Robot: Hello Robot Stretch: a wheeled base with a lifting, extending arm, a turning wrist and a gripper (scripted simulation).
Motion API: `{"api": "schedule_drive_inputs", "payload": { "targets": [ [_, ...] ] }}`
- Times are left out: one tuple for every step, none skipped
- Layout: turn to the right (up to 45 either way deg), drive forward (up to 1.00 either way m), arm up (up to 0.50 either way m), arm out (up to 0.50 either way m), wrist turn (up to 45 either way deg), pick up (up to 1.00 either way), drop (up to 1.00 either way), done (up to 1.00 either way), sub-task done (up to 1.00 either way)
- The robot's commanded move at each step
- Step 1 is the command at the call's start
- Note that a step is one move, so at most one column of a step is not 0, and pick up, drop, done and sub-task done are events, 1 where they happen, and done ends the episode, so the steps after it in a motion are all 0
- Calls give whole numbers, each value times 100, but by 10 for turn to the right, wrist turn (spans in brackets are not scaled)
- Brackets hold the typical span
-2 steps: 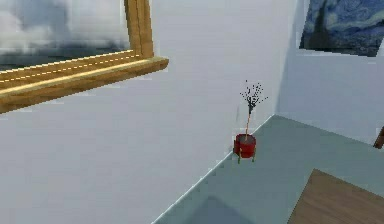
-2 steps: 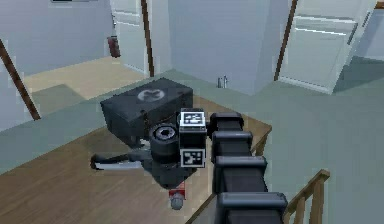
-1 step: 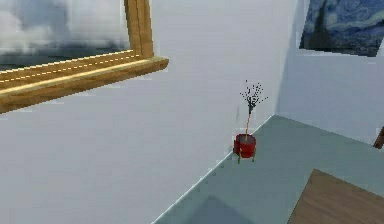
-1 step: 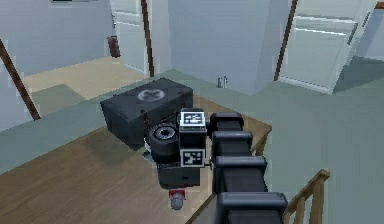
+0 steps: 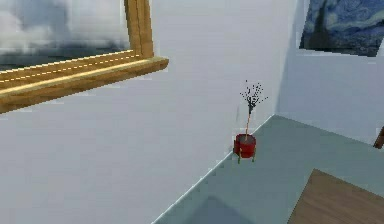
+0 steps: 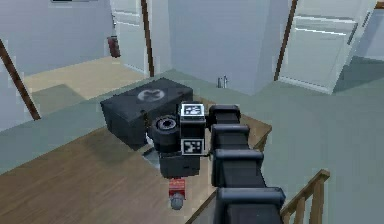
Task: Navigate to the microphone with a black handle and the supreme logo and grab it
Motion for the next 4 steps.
{"api": "schedule_drive_inputs", "payload": {
  "targets": [
    [0, 0, -30, 0, 0, 0, 0, 0, 0],
    [0, 0, 0, 0, 0, 100, 0, 0, 0],
    [0, 0, 10, 0, 0, 0, 0, 0, 0],
    [0, 0, 0, 0, 0, 0, 0, 100, 0]
  ]
}}
